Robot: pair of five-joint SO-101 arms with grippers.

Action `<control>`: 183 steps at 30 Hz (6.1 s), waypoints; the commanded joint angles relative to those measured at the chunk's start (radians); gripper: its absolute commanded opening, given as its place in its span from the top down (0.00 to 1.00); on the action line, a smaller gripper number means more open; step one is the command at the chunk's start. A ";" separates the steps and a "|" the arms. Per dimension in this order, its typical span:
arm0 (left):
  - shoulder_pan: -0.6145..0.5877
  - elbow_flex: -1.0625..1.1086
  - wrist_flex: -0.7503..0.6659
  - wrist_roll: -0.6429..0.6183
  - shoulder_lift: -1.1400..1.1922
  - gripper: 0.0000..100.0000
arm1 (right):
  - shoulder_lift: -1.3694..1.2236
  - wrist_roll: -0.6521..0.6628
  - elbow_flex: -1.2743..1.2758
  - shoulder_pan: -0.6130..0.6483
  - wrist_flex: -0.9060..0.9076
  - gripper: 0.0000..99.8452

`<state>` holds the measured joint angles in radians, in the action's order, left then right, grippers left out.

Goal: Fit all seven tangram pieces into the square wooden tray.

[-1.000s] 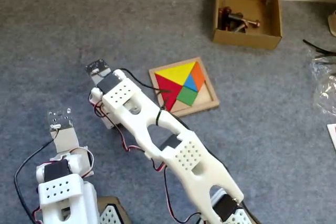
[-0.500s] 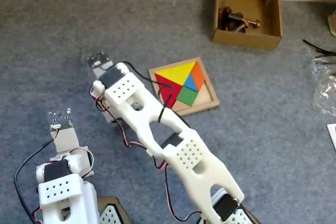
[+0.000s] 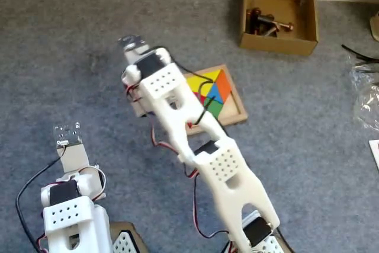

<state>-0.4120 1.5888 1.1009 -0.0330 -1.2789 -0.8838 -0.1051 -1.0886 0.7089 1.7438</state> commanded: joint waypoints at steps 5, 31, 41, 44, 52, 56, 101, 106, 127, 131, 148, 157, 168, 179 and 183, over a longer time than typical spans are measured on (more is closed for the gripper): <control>0.031 -0.001 0.011 -0.009 -0.004 1.00 | 0.021 0.077 -0.059 -0.136 0.021 0.91; 0.031 -0.001 0.011 -0.009 -0.004 1.00 | 0.568 0.419 0.374 -0.386 0.019 0.91; 0.031 -0.001 0.011 -0.009 -0.004 1.00 | 0.702 0.802 0.512 -0.447 0.016 0.91; 0.031 -0.001 0.011 -0.009 -0.004 1.00 | 0.702 0.928 0.509 -0.447 0.016 0.91; 0.031 -0.001 0.011 -0.008 -0.004 1.00 | 0.699 1.352 0.518 -0.444 0.018 0.91; 0.031 -0.001 0.011 -0.008 -0.004 1.00 | 0.700 1.542 0.641 -0.449 0.016 0.91; 0.031 -0.001 0.011 -0.008 -0.004 1.00 | 0.479 1.766 0.776 -0.618 -0.346 0.91; 0.031 -0.001 0.011 -0.008 -0.004 1.00 | 0.458 1.771 0.776 -0.598 -0.337 0.91; 0.031 -0.001 0.011 -0.008 -0.004 1.00 | 0.455 2.437 0.776 -0.552 -0.348 0.91; 0.031 -0.001 0.011 -0.008 -0.004 1.00 | 0.455 2.519 0.776 -0.552 -0.351 0.91; 0.031 -0.001 0.011 -0.008 -0.004 1.00 | 0.455 2.527 0.880 -0.481 -0.348 0.91; 0.031 -0.001 0.011 -0.008 -0.004 1.00 | 0.455 2.527 0.891 -0.487 -0.392 0.91; 0.031 -0.001 0.011 -0.008 -0.004 1.00 | 0.453 2.532 0.892 -0.509 -0.432 0.91; 0.031 -0.001 0.011 -0.008 -0.004 1.00 | 0.452 2.526 0.894 -0.509 -0.433 0.91; 0.031 -0.001 0.011 -0.008 -0.004 1.00 | 0.453 2.492 0.966 -0.507 -0.440 0.90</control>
<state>-0.4120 1.5888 1.1009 -0.0330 -1.2789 -0.4496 2.4128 -0.1527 0.2194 1.3188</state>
